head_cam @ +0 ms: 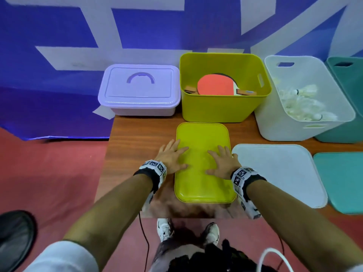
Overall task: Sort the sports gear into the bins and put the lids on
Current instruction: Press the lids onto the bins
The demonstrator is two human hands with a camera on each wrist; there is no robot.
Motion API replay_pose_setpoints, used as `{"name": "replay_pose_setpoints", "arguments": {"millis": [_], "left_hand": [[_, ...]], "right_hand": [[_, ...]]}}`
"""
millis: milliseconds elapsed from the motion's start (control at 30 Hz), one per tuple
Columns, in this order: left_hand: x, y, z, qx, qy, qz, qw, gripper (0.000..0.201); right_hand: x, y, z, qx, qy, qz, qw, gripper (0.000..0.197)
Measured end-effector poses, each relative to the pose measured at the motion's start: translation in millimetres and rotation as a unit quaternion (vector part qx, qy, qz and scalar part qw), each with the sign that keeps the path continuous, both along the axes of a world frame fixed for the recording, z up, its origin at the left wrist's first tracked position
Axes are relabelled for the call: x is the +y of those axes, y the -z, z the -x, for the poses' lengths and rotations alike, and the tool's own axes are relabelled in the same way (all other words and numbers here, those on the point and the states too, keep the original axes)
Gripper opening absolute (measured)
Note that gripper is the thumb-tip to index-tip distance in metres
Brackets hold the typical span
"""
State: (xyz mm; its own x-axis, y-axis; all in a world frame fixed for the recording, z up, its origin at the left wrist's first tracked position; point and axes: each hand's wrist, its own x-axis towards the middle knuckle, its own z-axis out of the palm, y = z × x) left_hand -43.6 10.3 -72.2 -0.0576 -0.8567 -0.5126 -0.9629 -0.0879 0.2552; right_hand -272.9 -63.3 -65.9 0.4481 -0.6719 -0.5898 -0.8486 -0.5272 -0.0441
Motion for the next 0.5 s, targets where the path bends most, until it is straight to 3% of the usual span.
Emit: {"name": "replay_pose_setpoints", "arguments": {"millis": [233,500], "left_hand": [[20,28,34,-0.03,0.006,-0.059,0.998,0.094],[39,33,30,-0.047,-0.026,-0.074,0.996,0.098]], "right_hand": [[15,30,31,0.029,-0.032,-0.011,0.999,0.101],[12,36,21,0.044,-0.065,-0.029,0.996,0.104]]}}
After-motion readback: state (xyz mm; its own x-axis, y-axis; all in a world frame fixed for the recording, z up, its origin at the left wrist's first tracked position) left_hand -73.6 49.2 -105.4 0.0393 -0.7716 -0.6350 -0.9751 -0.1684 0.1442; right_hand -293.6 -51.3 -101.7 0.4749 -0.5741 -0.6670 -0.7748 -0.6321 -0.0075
